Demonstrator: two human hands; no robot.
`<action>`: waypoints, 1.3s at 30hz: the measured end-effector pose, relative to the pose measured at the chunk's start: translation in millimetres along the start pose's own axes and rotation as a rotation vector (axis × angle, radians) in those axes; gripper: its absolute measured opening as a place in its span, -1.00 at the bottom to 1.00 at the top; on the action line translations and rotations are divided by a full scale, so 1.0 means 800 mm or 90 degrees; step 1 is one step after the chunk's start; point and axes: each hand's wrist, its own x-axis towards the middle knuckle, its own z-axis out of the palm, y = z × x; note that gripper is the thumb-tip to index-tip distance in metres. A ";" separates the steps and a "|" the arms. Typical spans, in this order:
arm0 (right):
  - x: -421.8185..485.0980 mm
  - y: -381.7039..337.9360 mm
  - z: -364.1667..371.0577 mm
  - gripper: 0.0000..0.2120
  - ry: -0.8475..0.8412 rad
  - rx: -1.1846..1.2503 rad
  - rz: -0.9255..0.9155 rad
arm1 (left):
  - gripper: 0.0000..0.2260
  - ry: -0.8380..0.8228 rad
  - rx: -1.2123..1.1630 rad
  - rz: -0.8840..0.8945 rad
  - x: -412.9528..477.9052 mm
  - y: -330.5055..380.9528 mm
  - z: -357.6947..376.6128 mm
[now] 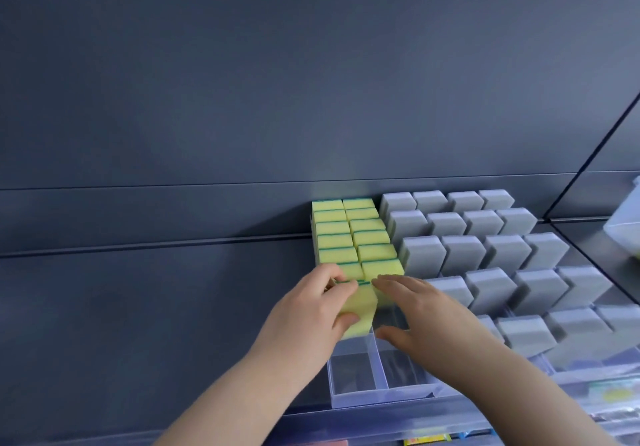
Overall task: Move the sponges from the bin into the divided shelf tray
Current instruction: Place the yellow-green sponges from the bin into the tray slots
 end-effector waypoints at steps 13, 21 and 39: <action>0.009 -0.012 0.021 -0.37 -0.034 -0.039 -0.028 | -0.80 0.032 0.047 0.097 -0.018 -0.021 0.031; 0.007 -0.010 0.042 -0.31 0.029 -0.117 -0.022 | -0.76 0.020 0.047 0.075 -0.021 -0.027 0.017; -0.193 0.111 -0.058 -0.62 0.298 0.003 0.058 | -0.69 0.029 0.132 0.098 0.005 0.199 0.010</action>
